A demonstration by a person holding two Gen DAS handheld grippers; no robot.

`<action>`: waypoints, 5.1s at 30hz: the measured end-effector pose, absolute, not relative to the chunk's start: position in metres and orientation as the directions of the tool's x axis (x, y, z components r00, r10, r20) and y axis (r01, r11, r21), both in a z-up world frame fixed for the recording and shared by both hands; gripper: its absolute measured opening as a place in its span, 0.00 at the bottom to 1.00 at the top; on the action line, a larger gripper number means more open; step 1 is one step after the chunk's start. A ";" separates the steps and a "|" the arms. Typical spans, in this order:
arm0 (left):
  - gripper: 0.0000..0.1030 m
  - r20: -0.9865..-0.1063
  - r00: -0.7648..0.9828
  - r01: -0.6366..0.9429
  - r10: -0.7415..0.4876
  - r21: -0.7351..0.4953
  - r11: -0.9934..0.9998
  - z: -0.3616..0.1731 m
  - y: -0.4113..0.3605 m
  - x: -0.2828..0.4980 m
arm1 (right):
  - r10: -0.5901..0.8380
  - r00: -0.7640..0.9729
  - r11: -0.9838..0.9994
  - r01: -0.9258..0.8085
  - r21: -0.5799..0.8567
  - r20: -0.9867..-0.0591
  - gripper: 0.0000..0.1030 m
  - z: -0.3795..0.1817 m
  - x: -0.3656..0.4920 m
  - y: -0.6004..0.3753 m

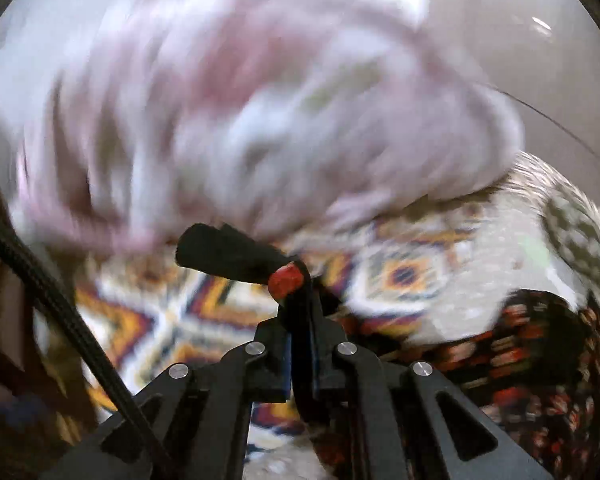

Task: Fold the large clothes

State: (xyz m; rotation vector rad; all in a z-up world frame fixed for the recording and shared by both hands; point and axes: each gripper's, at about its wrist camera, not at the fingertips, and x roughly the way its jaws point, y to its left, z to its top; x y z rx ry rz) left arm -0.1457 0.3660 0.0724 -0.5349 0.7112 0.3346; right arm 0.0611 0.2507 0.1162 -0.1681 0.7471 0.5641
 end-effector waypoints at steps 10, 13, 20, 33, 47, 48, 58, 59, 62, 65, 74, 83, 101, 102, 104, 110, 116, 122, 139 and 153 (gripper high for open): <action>0.72 -0.648 0.761 -0.232 -0.026 -0.309 0.923 0.107 0.268 -0.100 | 0.155 0.788 0.953 0.041 0.301 -0.596 0.06 0.183 0.079 -0.098; 0.72 -0.659 0.750 -0.177 -0.061 -0.289 0.941 0.104 0.237 -0.083 | 0.045 0.748 0.910 0.244 0.336 -0.663 0.06 0.144 0.071 -0.197; 0.72 -0.711 0.690 -0.109 -0.135 -0.286 0.952 0.084 0.190 -0.050 | 0.069 0.613 0.852 0.374 0.366 -0.787 0.21 0.056 0.045 -0.288; 0.72 -0.786 0.534 0.046 -0.310 -0.339 0.940 0.031 0.149 -0.031 | 0.109 0.590 0.881 0.316 0.353 -0.800 0.54 0.077 -0.129 -0.350; 0.59 -0.782 0.470 0.150 -0.410 -0.387 0.910 0.027 0.124 -0.072 | 0.320 0.634 0.763 0.268 0.588 -0.704 0.55 0.021 -0.210 -0.330; 0.59 -0.776 0.468 0.142 -0.423 -0.406 0.903 0.026 0.128 -0.075 | 0.325 0.636 0.762 0.262 0.592 -0.700 0.55 0.021 -0.214 -0.329; 0.65 -0.709 0.539 0.051 -0.455 -0.511 0.858 0.035 0.168 -0.094 | 0.334 0.701 0.706 0.257 0.660 -0.631 0.55 0.027 -0.253 -0.340; 0.65 -0.709 0.536 0.041 -0.458 -0.520 0.853 0.033 0.172 -0.093 | 0.323 0.704 0.706 0.266 0.656 -0.633 0.55 0.028 -0.255 -0.341; 0.65 -0.718 0.501 0.038 -0.483 -0.540 0.841 0.023 0.169 -0.089 | 0.313 0.706 0.698 0.282 0.658 -0.635 0.55 0.025 -0.258 -0.345; 0.65 -0.715 0.484 0.092 -0.505 -0.532 0.842 0.022 0.155 -0.093 | 0.326 0.700 0.697 0.277 0.662 -0.636 0.55 0.021 -0.259 -0.342; 0.65 -0.697 0.452 0.178 -0.556 -0.540 0.822 0.022 0.134 -0.117 | 0.365 0.674 0.734 0.217 0.644 -0.642 0.55 0.023 -0.263 -0.316; 0.15 -0.798 0.465 0.158 -0.384 -0.352 0.923 0.035 0.121 -0.121 | 0.239 0.619 0.851 0.237 0.468 -0.748 0.18 0.027 -0.270 -0.281; 0.40 -0.762 0.590 0.027 -0.268 -0.313 0.950 0.064 0.208 -0.163 | 0.314 0.558 0.844 0.206 0.495 -0.768 0.16 0.027 -0.323 -0.268; 0.49 -0.756 0.594 0.036 -0.275 -0.317 0.948 0.062 0.206 -0.163 | 0.307 0.560 0.846 0.210 0.491 -0.769 0.19 0.027 -0.324 -0.269; 0.52 -0.748 0.590 0.060 -0.304 -0.335 0.940 0.057 0.200 -0.160 | 0.293 0.563 0.852 0.212 0.478 -0.772 0.32 0.028 -0.325 -0.270; 0.62 -0.777 0.520 0.093 -0.355 -0.362 0.927 0.027 0.178 -0.138 | 0.280 0.543 0.868 0.210 0.451 -0.792 0.38 0.022 -0.316 -0.262; 0.43 -0.809 0.488 0.094 -0.327 -0.324 0.941 0.012 0.164 -0.138 | 0.249 0.528 0.889 0.207 0.408 -0.812 0.41 0.015 -0.313 -0.252; 0.10 -0.769 0.460 0.109 -0.444 -0.447 0.888 0.027 0.177 -0.144 | 0.303 0.510 0.877 0.181 0.444 -0.805 0.11 0.015 -0.313 -0.250; 0.00 -0.639 0.624 0.047 -0.449 -0.544 0.838 0.163 0.169 0.056 | 0.401 0.771 0.748 0.038 0.663 -0.496 0.07 0.171 -0.139 -0.316; 0.43 -0.704 0.671 -0.017 -0.231 -0.326 0.945 0.136 0.166 0.163 | 0.072 0.684 0.783 0.413 0.466 -0.726 0.27 0.085 0.048 -0.366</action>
